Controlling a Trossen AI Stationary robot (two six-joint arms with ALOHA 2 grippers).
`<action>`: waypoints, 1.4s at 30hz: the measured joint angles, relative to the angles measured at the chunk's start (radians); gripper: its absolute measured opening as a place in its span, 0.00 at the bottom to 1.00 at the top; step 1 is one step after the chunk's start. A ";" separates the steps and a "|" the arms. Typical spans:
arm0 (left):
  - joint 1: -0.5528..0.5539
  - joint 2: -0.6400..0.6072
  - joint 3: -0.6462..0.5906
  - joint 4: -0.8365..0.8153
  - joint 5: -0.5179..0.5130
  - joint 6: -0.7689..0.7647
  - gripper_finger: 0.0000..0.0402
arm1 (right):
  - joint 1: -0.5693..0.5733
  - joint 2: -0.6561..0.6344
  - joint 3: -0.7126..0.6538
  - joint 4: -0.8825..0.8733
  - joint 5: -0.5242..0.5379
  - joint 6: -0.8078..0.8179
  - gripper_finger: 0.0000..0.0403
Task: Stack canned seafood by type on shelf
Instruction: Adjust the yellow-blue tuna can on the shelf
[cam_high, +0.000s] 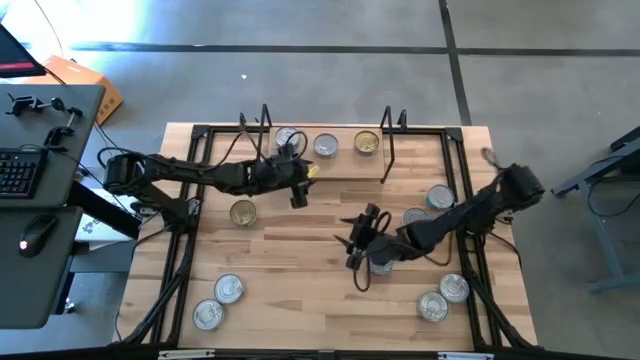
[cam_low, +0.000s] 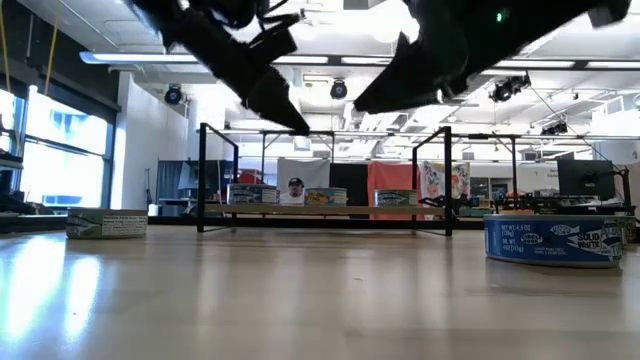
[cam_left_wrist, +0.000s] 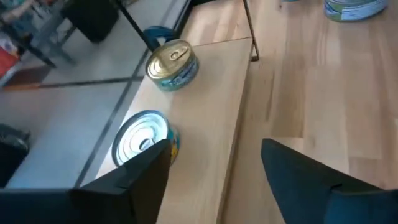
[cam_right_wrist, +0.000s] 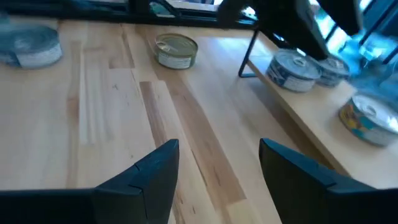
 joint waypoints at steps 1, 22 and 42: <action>-0.010 0.000 0.026 -0.055 -0.001 -0.030 0.56 | -0.012 -0.025 0.000 -0.039 -0.016 0.029 0.53; -0.517 -0.042 -0.123 -0.424 -0.371 -0.695 0.38 | -0.575 0.195 0.339 -0.196 -0.536 -0.016 0.13; -0.676 -0.042 -0.175 -0.515 -0.543 -1.143 0.38 | -0.853 0.492 0.772 -0.620 -0.567 -0.218 0.00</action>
